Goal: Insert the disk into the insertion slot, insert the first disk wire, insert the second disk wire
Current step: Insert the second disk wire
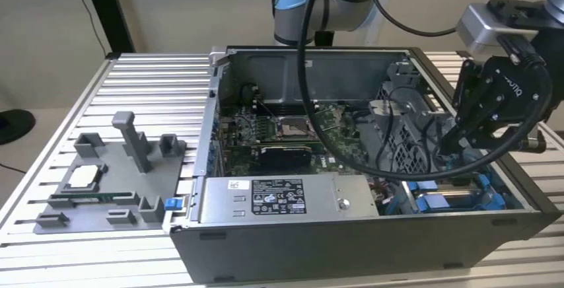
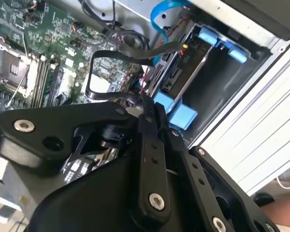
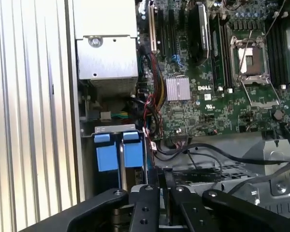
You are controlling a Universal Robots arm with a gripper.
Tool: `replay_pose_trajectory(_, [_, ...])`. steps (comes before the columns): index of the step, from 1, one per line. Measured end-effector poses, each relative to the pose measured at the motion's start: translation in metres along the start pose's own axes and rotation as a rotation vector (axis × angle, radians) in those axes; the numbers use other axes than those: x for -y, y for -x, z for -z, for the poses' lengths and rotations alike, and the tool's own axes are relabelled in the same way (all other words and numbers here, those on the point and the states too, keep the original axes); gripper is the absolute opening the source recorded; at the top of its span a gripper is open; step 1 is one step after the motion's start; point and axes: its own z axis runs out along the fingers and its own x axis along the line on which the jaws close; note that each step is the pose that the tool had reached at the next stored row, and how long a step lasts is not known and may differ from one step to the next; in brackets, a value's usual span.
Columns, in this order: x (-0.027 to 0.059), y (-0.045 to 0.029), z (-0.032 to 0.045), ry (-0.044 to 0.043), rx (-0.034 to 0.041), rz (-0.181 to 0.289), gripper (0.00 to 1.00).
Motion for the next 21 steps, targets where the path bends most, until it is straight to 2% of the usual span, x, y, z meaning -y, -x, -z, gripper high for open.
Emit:
replay_pose_trajectory(6, [-0.0005,-0.0026,0.0002,-0.0861,-0.012,0.019,0.0])
replay_pose_trajectory(8, [-0.0013,-0.0035,0.0004,-0.1113,-0.0159,0.024,0.0])
replay_pose_trajectory(9, [-0.0018,-0.0044,0.0004,-0.115,-0.0172,0.025,0.0])
replay_pose_trajectory(13, [-0.0032,-0.0131,0.001,-0.1156,-0.0171,0.025,0.0])
replay_pose_trajectory(14, [-0.0049,-0.0148,0.0008,-0.118,-0.017,0.025,0.0])
replay_pose_trajectory(15, [-0.0082,-0.0156,0.0,-0.1251,-0.0163,0.026,0.0])
replay_pose_trajectory(18, [-0.0161,-0.0167,-0.0017,-0.1616,-0.0136,0.031,0.0])
replay_pose_trajectory(21, [-0.022,-0.0175,-0.0038,-0.1905,-0.0118,0.035,0.0])
